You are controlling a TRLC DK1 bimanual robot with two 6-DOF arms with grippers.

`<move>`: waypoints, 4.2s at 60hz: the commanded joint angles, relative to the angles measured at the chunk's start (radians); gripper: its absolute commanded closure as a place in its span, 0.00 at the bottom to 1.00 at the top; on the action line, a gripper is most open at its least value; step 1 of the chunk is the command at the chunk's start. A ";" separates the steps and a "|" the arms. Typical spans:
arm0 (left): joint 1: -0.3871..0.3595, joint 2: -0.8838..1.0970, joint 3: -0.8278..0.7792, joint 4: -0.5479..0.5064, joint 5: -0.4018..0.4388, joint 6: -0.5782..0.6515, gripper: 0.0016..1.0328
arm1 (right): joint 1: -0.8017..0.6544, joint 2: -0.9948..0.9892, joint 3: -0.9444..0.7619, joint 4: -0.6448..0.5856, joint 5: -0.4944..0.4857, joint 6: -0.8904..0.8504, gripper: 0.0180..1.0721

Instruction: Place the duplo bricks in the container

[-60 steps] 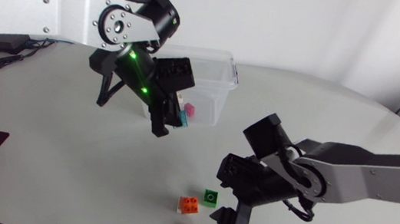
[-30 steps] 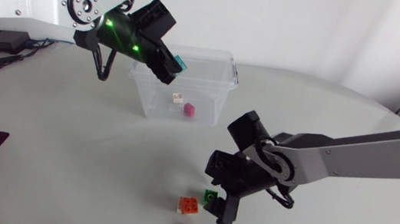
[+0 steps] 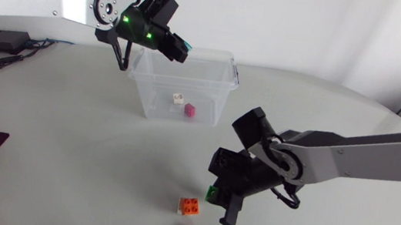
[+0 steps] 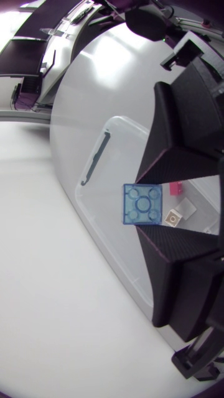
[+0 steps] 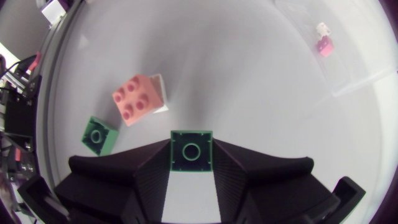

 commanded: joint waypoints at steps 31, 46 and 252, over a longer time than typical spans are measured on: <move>0.029 0.002 -0.013 0.099 -0.095 -0.102 0.05 | -0.111 -0.257 0.116 -0.125 -0.064 0.080 0.77; -0.039 -0.221 -0.245 -0.030 -0.027 0.094 0.06 | -0.157 -0.236 0.238 -0.097 -0.085 0.151 0.77; -0.712 -0.058 -0.495 -0.323 -0.451 0.007 0.41 | -0.170 -0.817 -0.331 0.009 0.027 0.355 0.05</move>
